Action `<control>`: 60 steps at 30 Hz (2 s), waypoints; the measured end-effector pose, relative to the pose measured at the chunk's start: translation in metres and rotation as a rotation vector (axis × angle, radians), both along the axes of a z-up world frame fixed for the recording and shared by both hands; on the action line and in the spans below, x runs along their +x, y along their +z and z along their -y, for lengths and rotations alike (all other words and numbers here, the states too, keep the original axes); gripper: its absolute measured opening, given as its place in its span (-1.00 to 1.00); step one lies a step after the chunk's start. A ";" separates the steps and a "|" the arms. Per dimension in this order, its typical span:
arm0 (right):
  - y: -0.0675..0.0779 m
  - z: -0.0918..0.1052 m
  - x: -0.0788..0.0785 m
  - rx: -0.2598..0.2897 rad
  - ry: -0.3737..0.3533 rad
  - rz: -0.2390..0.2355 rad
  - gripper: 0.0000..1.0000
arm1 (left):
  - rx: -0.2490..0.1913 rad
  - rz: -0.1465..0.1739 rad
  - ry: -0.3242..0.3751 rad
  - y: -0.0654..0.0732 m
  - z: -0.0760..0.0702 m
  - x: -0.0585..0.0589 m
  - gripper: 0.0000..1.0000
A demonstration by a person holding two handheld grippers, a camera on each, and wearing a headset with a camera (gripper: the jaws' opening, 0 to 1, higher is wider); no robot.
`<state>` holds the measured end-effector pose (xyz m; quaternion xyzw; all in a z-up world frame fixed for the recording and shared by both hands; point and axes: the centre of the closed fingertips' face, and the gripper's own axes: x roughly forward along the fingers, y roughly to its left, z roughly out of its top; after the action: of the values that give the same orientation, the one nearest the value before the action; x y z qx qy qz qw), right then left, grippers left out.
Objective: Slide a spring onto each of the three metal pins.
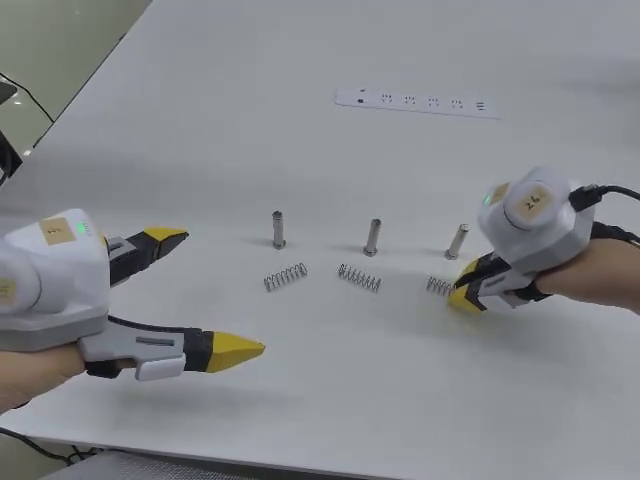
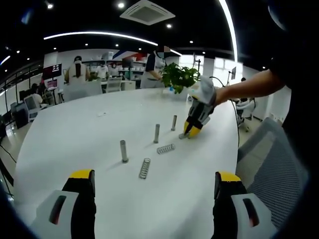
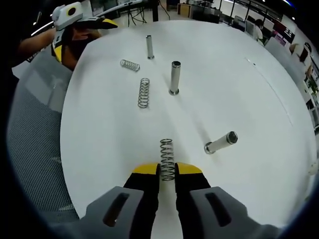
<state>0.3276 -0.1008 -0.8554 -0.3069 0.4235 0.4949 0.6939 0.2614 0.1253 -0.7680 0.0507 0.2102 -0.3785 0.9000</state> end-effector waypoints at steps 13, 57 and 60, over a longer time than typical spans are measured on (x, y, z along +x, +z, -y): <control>0.017 -0.006 -0.004 0.030 0.028 0.032 -0.84 | -0.004 0.000 -0.004 0.000 0.003 -0.001 0.94; 0.056 -0.032 -0.054 0.008 0.290 0.055 -0.84 | -0.027 -0.003 -0.115 0.002 0.043 -0.006 0.92; 0.057 -0.033 -0.054 0.005 0.294 0.058 -0.84 | -0.026 -0.005 -0.121 0.001 0.045 -0.006 0.92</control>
<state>0.2740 -0.0678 -0.7986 -0.3781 0.3524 0.5831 0.6268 0.2557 0.0807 -0.7669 0.0507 0.2041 -0.4348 0.8756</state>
